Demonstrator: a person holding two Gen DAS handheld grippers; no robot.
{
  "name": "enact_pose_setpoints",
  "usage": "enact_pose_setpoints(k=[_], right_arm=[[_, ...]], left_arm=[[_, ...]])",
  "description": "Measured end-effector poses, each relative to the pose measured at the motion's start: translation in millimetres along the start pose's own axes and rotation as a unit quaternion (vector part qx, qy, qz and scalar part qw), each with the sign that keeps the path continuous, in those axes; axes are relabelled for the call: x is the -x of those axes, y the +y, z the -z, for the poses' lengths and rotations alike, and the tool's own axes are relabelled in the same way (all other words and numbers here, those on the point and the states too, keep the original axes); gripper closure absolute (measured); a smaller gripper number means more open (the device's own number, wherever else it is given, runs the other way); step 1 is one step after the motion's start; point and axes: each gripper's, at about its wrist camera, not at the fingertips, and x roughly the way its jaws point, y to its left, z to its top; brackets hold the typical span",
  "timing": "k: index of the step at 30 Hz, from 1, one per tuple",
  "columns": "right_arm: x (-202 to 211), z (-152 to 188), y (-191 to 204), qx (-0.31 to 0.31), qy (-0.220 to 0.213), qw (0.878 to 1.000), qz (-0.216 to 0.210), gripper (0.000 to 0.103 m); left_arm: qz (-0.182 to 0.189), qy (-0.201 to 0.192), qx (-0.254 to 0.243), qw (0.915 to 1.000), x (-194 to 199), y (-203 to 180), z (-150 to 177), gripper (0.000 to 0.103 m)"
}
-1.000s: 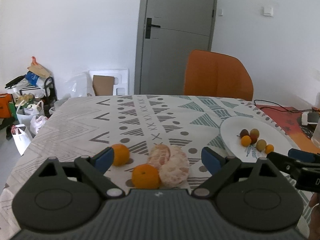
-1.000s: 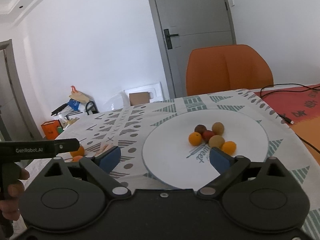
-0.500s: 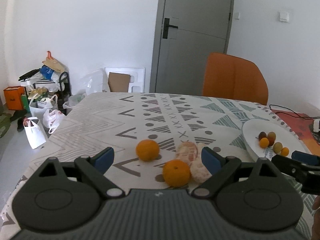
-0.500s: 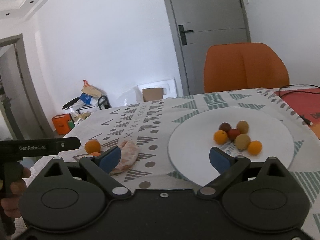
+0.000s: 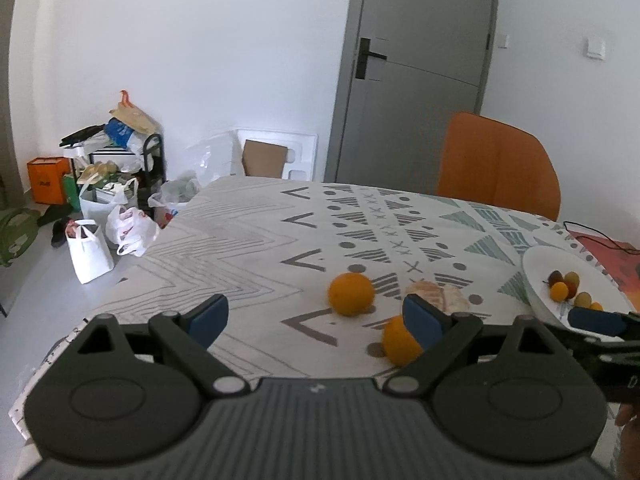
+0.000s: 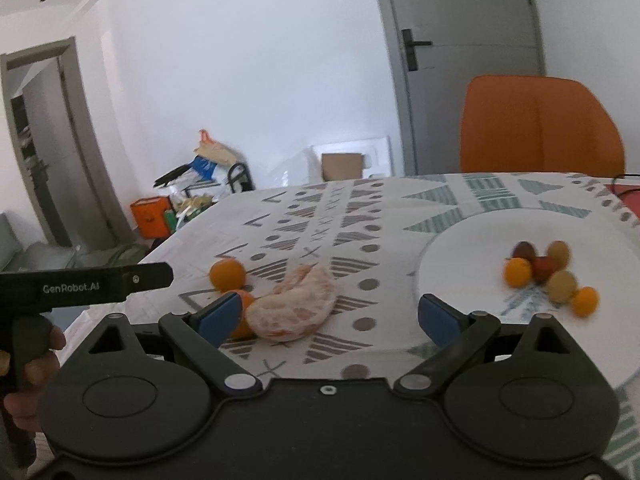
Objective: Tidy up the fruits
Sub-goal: 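Move both open tools back to the peeled tangerines and oranges, then close the right tool on a peeled tangerine half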
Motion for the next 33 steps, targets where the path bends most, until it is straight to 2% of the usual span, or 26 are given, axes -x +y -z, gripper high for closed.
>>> enact_pose_setpoints(k=[10,17,23,33], right_arm=[[-34.2,0.2,14.4,0.009,0.039,0.999,-0.012,0.014],[-55.6,4.2,12.4,-0.002,0.065,0.998,-0.006,0.027],[-65.2,6.0,19.6,0.023,0.069,0.997,0.015,0.033],[-75.8,4.2,28.8,0.049,0.071,0.996,0.021,0.029]], left_arm=[[-0.019,0.007,0.025,0.9995,-3.3,29.2,4.0,0.01],[-0.031,0.014,0.041,0.9986,-8.3,46.3,6.8,0.01],[-0.036,0.019,0.05,0.9979,-12.4,53.9,9.1,0.01],[-0.044,0.024,0.06,0.997,-14.7,61.4,10.5,0.01]])
